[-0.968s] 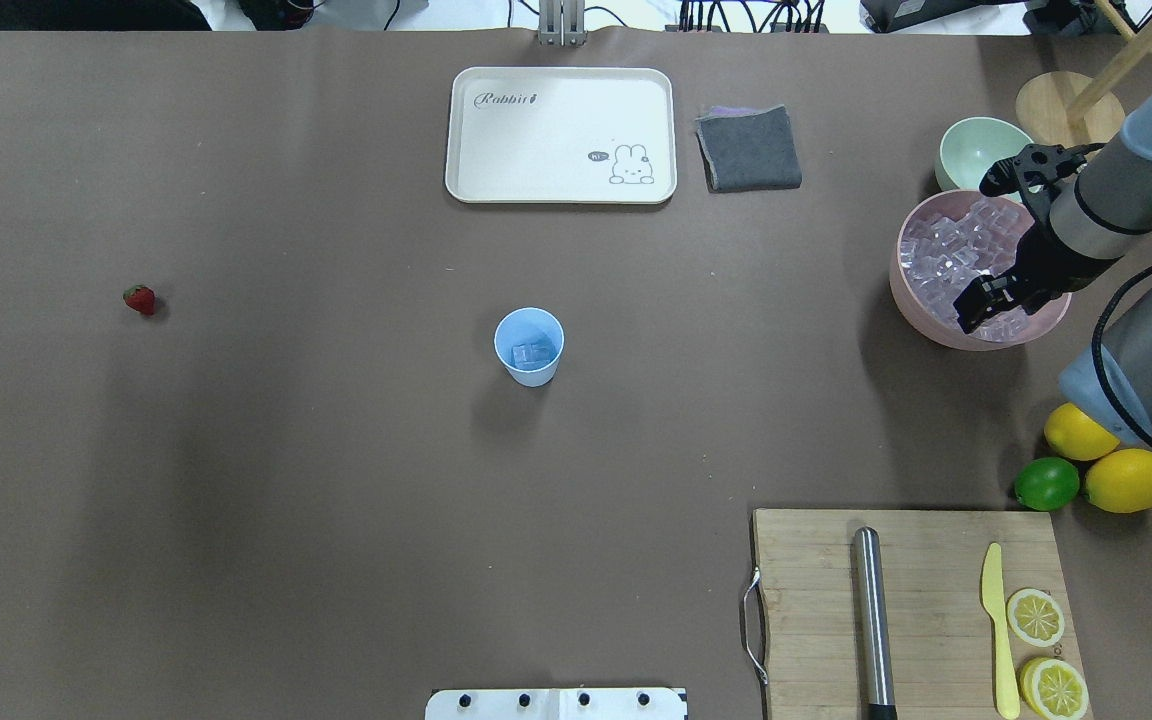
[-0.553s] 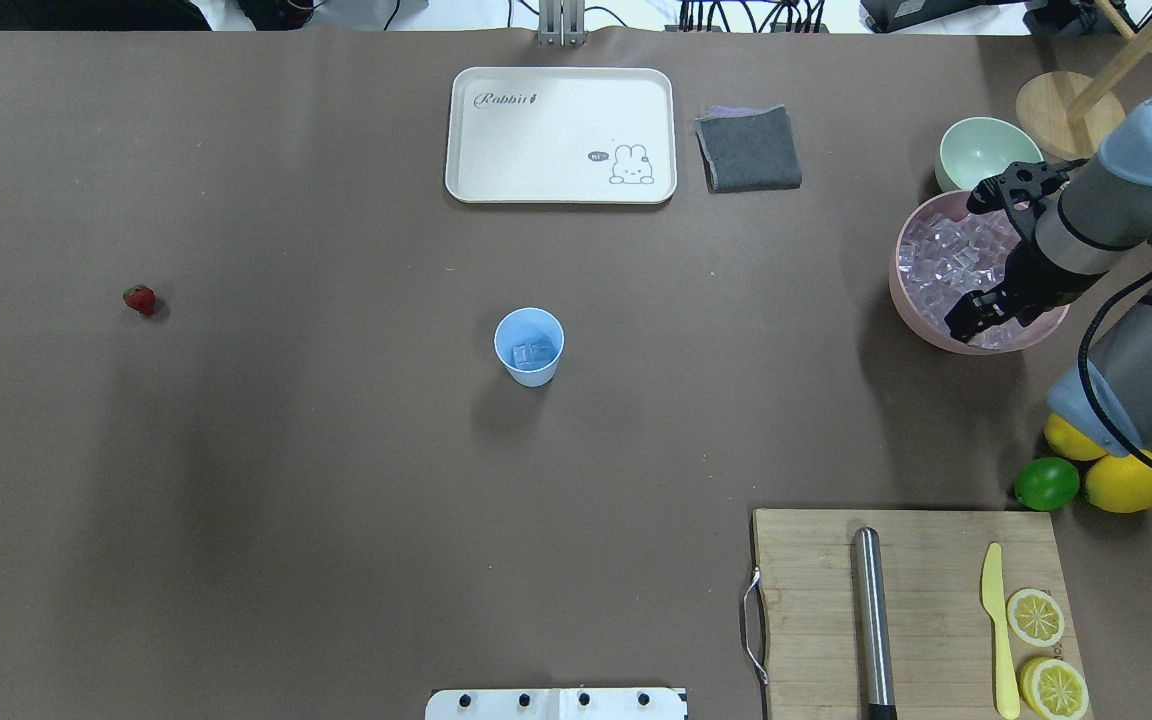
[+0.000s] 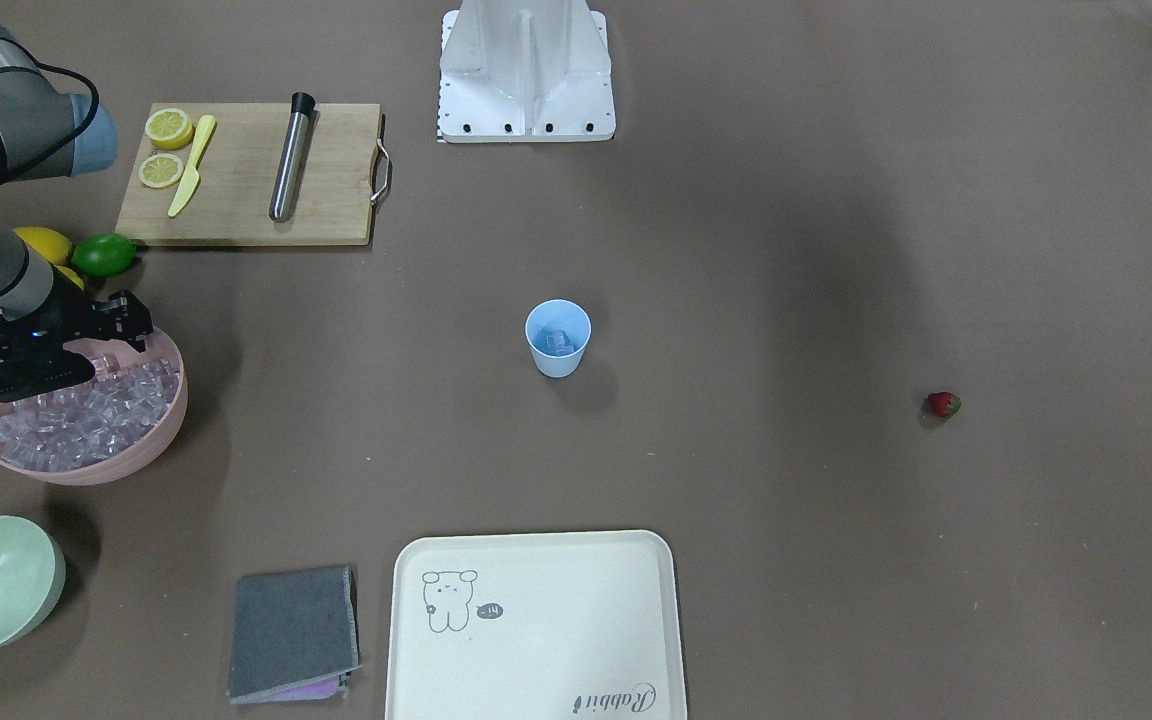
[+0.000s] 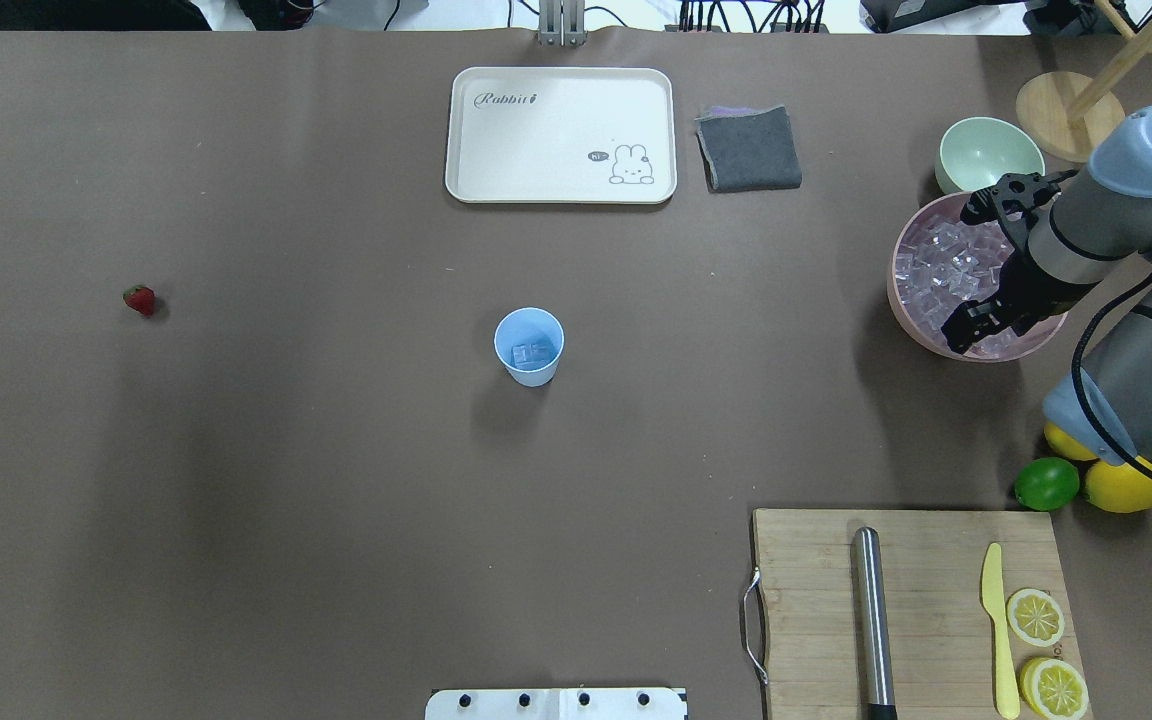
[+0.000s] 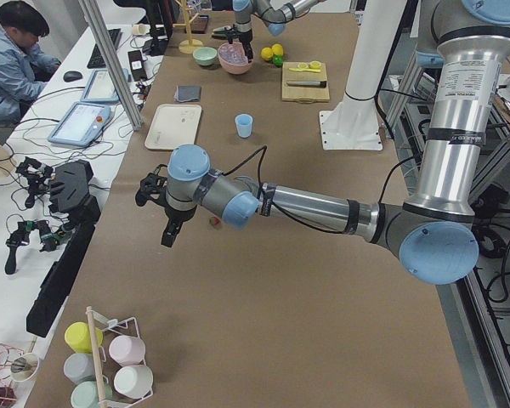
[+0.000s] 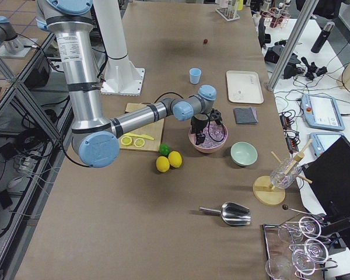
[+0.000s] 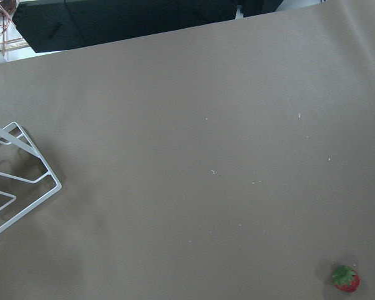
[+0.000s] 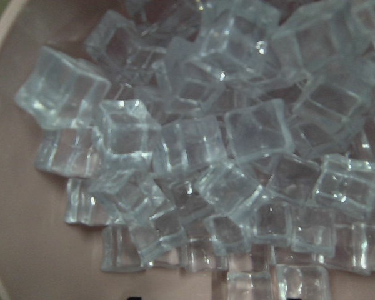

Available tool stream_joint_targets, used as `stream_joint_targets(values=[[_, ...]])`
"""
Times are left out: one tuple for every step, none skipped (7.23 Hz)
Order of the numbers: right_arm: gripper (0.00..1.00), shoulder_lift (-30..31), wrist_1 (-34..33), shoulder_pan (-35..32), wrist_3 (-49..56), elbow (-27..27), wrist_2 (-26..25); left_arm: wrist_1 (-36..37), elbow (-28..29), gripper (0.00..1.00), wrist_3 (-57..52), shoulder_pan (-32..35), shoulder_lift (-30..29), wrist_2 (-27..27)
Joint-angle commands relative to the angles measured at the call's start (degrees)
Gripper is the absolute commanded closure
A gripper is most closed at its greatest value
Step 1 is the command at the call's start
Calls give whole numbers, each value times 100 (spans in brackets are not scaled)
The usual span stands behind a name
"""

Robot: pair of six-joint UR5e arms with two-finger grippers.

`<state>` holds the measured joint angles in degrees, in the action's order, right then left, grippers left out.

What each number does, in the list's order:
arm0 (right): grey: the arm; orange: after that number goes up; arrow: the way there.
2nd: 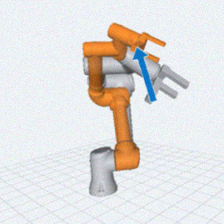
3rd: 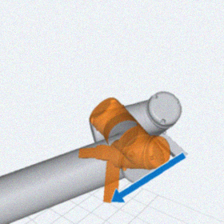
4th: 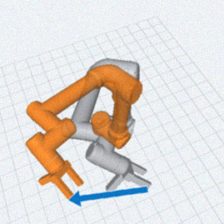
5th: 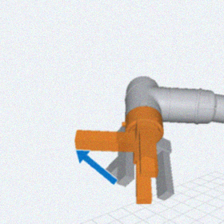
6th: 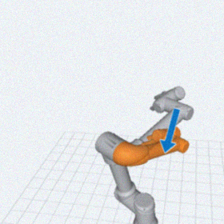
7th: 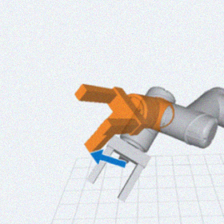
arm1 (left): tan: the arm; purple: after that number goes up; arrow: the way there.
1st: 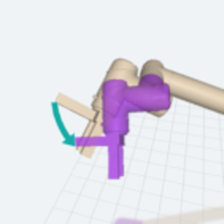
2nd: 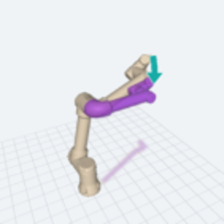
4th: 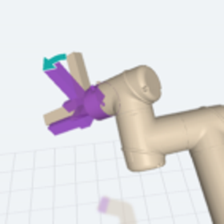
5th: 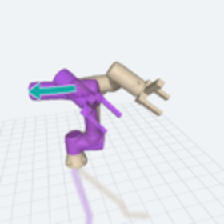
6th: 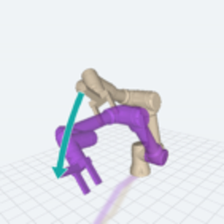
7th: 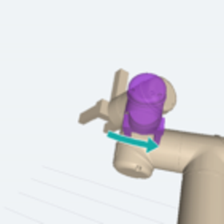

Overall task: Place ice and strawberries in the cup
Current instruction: 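Lower the right gripper into the ice and grasp a third cube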

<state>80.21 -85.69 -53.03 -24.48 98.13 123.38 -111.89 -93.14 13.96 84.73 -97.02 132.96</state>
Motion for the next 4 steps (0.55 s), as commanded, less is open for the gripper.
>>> stream_joint_targets(values=[[20, -6, 0, 65, 13, -22, -130, 9, 24, 2, 1, 0, -18, -7], [20, -23, -9, 65, 22, -13, -122, 0, 50, 2, 1, -9, -36, -50], [20, -50, -9, 65, 91, -22, -113, 0, 51, 2, 1, -9, -36, -51], [20, -41, -9, 56, 205, -56, -130, 0, 42, 2, 1, -9, -36, -51]])
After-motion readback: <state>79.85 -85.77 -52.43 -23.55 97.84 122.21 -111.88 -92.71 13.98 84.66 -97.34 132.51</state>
